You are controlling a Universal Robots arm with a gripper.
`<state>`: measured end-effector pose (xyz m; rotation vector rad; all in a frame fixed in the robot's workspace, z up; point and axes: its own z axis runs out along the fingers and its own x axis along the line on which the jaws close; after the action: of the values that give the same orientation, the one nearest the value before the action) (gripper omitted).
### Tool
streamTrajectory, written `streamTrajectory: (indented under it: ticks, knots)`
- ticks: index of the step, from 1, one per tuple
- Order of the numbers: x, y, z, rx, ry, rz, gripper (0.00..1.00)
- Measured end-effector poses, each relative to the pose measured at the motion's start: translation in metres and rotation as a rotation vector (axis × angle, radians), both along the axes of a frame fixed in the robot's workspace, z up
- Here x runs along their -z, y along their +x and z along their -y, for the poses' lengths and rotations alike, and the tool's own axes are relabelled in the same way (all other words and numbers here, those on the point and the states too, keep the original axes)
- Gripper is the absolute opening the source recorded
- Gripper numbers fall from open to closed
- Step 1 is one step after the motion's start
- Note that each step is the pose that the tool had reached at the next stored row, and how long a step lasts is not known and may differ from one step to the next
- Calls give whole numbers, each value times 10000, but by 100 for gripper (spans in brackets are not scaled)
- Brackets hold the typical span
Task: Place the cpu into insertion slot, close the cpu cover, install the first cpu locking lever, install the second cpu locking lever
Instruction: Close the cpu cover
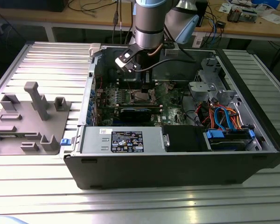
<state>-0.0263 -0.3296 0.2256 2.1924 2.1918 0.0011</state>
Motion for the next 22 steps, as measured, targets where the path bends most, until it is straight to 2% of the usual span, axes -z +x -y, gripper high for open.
streamTrajectory:
  ticks: [22]
  knots:
    - [-112, 0, 0, 0, 0, -1, 11]
